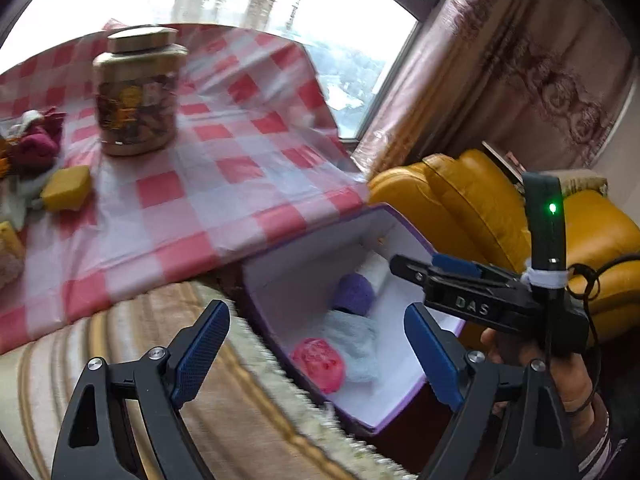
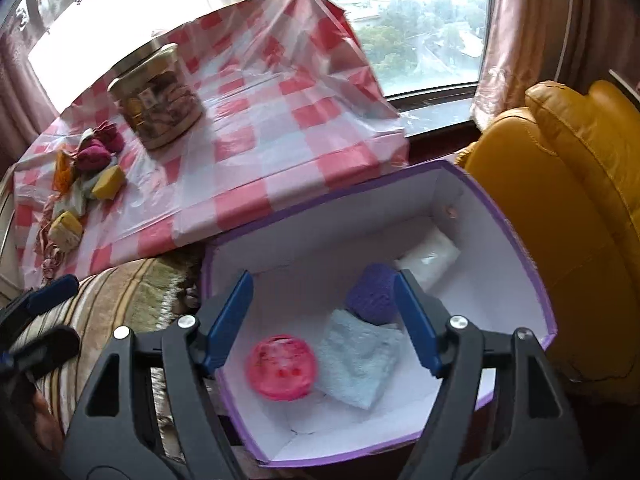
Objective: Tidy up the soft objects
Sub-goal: 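Carry the pouch and towel over the box and release both into it, then grasp the patterned scarf with the left gripper while the right reaches the yellow sponge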
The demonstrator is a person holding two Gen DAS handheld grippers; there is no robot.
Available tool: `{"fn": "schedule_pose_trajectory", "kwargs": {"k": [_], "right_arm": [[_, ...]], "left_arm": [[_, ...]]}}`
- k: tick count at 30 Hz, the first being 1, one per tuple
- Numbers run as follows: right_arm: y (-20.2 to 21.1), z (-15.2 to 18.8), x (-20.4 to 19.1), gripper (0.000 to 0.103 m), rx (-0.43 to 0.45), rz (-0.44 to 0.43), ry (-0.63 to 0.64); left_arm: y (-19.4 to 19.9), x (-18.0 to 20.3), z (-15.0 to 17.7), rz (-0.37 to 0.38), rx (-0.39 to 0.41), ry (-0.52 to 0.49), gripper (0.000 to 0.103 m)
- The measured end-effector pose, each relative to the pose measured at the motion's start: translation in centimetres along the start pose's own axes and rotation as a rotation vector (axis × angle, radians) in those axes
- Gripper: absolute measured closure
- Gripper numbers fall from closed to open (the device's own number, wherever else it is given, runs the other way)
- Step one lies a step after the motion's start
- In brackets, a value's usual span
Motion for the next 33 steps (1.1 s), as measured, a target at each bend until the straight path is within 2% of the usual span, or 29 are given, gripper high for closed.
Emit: {"fn": "schedule_pose_trajectory", "kwargs": {"k": [4,9,11,16,20,24,29,30,33], "right_arm": [[-0.8,0.3,-3.4,0.027,-0.023,-0.080,0.031],[-1.9,0.5,-8.6,0.027,-0.061,-0.192,0.067],[-2.2,0.5,-10.8,0.024,-0.071,-0.230,0.088],[-3.2,0.5,-16.9,0.021,-0.094,-0.319,0.179],[-4.0,0.7,-21.8,0.020,-0.120,-0.384,0.228],[-4.6,1.1,-26.1,0.017,-0.136,-0.430,0.279],[-5.4,1.4,-30.1,0.014,-0.154,-0.452,0.322],[-5.6,1.5,-31.0,0.014,-0.160,-0.454,0.326],[-6.3,1.7,-33.4,0.014,-0.171,-0.466,0.345]], "left_arm": [[1.7,-4.3,-1.6,-0.093,0.052,0.031,0.013],[5.3,-12.8,-3.0,-0.265,0.112,0.111,0.013],[7.2,-17.2,-3.1,-0.354,0.131,0.164,0.013],[10.9,-26.2,-2.6,-0.521,0.151,0.318,0.013],[11.9,-31.2,-1.9,-0.614,0.112,0.385,0.014],[10.9,-34.3,-1.1,-0.642,0.046,0.420,0.016],[8.5,-36.5,-0.3,-0.634,-0.042,0.409,0.027],[8.2,-36.7,-0.1,-0.630,-0.053,0.407,0.040],[7.8,-37.1,-0.2,-0.647,-0.045,0.376,0.064]]}}
Point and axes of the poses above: each gripper's, at about its wrist camera, not at the fingertips, and y roughly against the way its jaws point, x to its right, z to its underside, the point moved 10 cm from there along -y, roughly the way its jaws point, and after that the axes turned 15 degrees about x, right-handed, at the moved point
